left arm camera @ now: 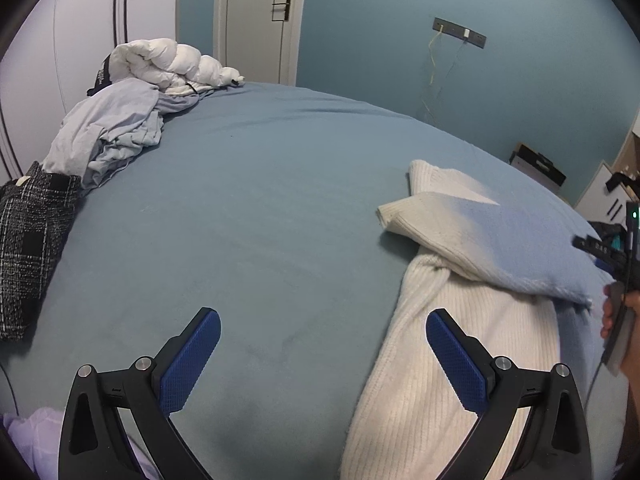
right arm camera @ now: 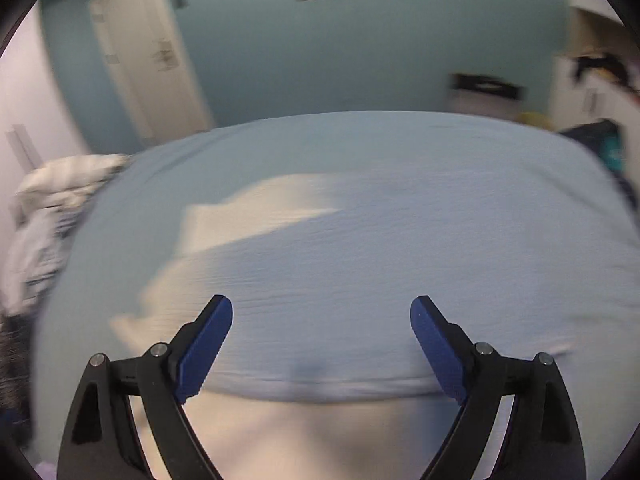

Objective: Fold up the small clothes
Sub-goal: 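Fold the blue sleeve over the body with the right tool and release, then grasp the sweater hem with the left tool while the right tool grasps the hem too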

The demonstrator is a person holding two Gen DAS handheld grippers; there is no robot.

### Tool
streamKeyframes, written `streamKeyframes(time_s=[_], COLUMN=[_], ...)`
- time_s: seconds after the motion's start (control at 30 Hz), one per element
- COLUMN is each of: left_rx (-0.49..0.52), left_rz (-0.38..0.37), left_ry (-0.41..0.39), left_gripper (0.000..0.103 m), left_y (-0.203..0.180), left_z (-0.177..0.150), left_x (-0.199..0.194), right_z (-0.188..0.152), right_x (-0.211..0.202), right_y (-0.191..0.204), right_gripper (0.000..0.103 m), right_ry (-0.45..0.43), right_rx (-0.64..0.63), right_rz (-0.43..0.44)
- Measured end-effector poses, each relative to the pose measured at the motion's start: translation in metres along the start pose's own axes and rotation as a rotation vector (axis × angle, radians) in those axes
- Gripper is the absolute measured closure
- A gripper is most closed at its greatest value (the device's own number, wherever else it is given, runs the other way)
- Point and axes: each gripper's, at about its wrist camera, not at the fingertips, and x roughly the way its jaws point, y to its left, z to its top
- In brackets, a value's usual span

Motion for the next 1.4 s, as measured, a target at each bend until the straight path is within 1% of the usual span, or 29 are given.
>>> streamKeyframes(time_s=[0.03, 0.07, 0.1, 0.13, 0.17, 0.2, 0.23, 0.3, 0.33, 0.4, 0.47, 0.53, 0.6, 0.67, 0.7, 0.73, 0.77, 0.8, 0.83, 0.87, 0.9, 0.93, 0.97, 1.03, 1.13, 1.23, 1.27, 1.33, 1.4], left_rx=[0.005, 0.009, 0.015, 0.026, 0.037, 0.044, 0.059, 0.088, 0.103, 0.119, 0.128, 0.137, 0.145, 0.151, 0.159, 0.166, 0.172, 0.183, 0.19, 0.201, 0.21, 0.216, 0.223, 0.238, 0.265, 0.272, 0.262, 0.228, 0.197], left_rz=[-0.001, 0.0, 0.002, 0.002, 0.0, -0.002, -0.003, 0.002, 0.004, 0.001, -0.002, -0.005, -0.003, -0.006, -0.013, -0.018, -0.021, -0.022, -0.023, -0.027, -0.03, -0.036, -0.041, -0.048, -0.043, -0.061, -0.07, -0.084, -0.096], left_ry=[0.006, 0.009, 0.012, 0.019, 0.027, 0.032, 0.041, 0.054, 0.061, 0.069, 0.077, 0.078, 0.08, 0.088, 0.096, 0.101, 0.107, 0.117, 0.122, 0.13, 0.142, 0.158, 0.175, 0.218, 0.281, 0.359, 0.395, 0.47, 0.524], left_gripper=[0.0, 0.0, 0.0, 0.0, 0.0, 0.0, 0.0, 0.0, 0.0, 0.0, 0.0, 0.0, 0.0, 0.0, 0.0, 0.0, 0.0, 0.0, 0.0, 0.0, 0.0, 0.0, 0.0, 0.0, 0.0, 0.0, 0.0, 0.0, 0.0], left_y=[-0.002, -0.004, -0.007, -0.01, -0.013, -0.016, -0.019, -0.026, -0.029, -0.034, -0.038, -0.041, -0.043, -0.045, -0.046, -0.048, -0.048, -0.049, -0.05, -0.05, -0.051, -0.05, -0.05, -0.048, -0.047, -0.045, -0.044, -0.039, -0.036], left_z=[-0.001, -0.001, -0.002, -0.003, -0.005, -0.006, -0.008, -0.011, -0.012, -0.013, -0.017, -0.02, -0.025, -0.029, -0.033, -0.036, -0.039, -0.044, -0.047, -0.052, -0.057, -0.062, -0.066, -0.076, -0.09, -0.101, -0.105, -0.117, -0.124], left_x=[0.001, 0.001, 0.001, 0.002, 0.002, 0.003, 0.003, 0.004, 0.004, 0.005, 0.002, -0.004, -0.013, -0.02, -0.026, -0.03, -0.034, -0.039, -0.042, -0.045, -0.047, -0.049, -0.049, -0.046, -0.032, -0.01, 0.001, 0.022, 0.038], right_z=[-0.001, -0.004, -0.009, -0.015, -0.022, -0.031, -0.035, -0.04, -0.042, -0.045, -0.048, -0.05, -0.056, -0.062, -0.067, -0.071, -0.077, -0.086, -0.094, -0.105, -0.11, -0.119, -0.125, -0.142, -0.164, -0.184, -0.195, -0.21, -0.229], right_x=[0.006, 0.012, 0.023, 0.038, 0.056, 0.077, 0.083, 0.063, 0.055, 0.037, 0.004, -0.042, -0.094, -0.132, -0.154, -0.167, -0.181, -0.196, -0.198, -0.205, -0.203, -0.207, -0.208, -0.211, -0.204, -0.178, -0.164, -0.157, -0.141], right_y=[-0.025, -0.044, -0.063, -0.081, -0.095, -0.109, -0.11, -0.122, -0.124, -0.115, -0.11, -0.095, -0.079, -0.061, -0.065, -0.063, -0.062, -0.071, -0.07, -0.067, -0.066, -0.066, -0.065, -0.069, -0.093, -0.125, -0.14, -0.159, -0.173], right_gripper=[0.014, 0.014, 0.014, 0.014, 0.014, 0.015, 0.015, 0.015, 0.015, 0.015, 0.015, 0.015, 0.014, 0.014, 0.014, 0.014, 0.014, 0.014, 0.014, 0.014, 0.014, 0.014, 0.014, 0.014, 0.014, 0.014, 0.014, 0.014, 0.015], right_ry=[0.0, -0.001, 0.017, 0.069, 0.15, 0.258, 0.281, 0.23, 0.229, 0.254, 0.246, 0.198, 0.14, 0.122, 0.106, 0.099, 0.1, 0.123, 0.153, 0.194, 0.219, 0.233, 0.24, 0.244, 0.27, 0.317, 0.341, 0.371, 0.414], right_rx=[0.028, 0.054, 0.091, 0.122, 0.139, 0.159, 0.195, 0.316, 0.357, 0.397, 0.396, 0.373, 0.338, 0.307, 0.306, 0.311, 0.316, 0.32, 0.324, 0.322, 0.322, 0.316, 0.297, 0.236, 0.259, 0.311, 0.356, 0.416, 0.466], right_rz=[-0.089, -0.155, -0.237, -0.294, -0.311, -0.272, -0.219, -0.161, -0.147, -0.058, 0.039, 0.131, 0.203, 0.269, 0.328, 0.37, 0.41, 0.456, 0.499, 0.564, 0.6, 0.616, 0.608, 0.533, 0.411, 0.311, 0.284, 0.275, 0.245])
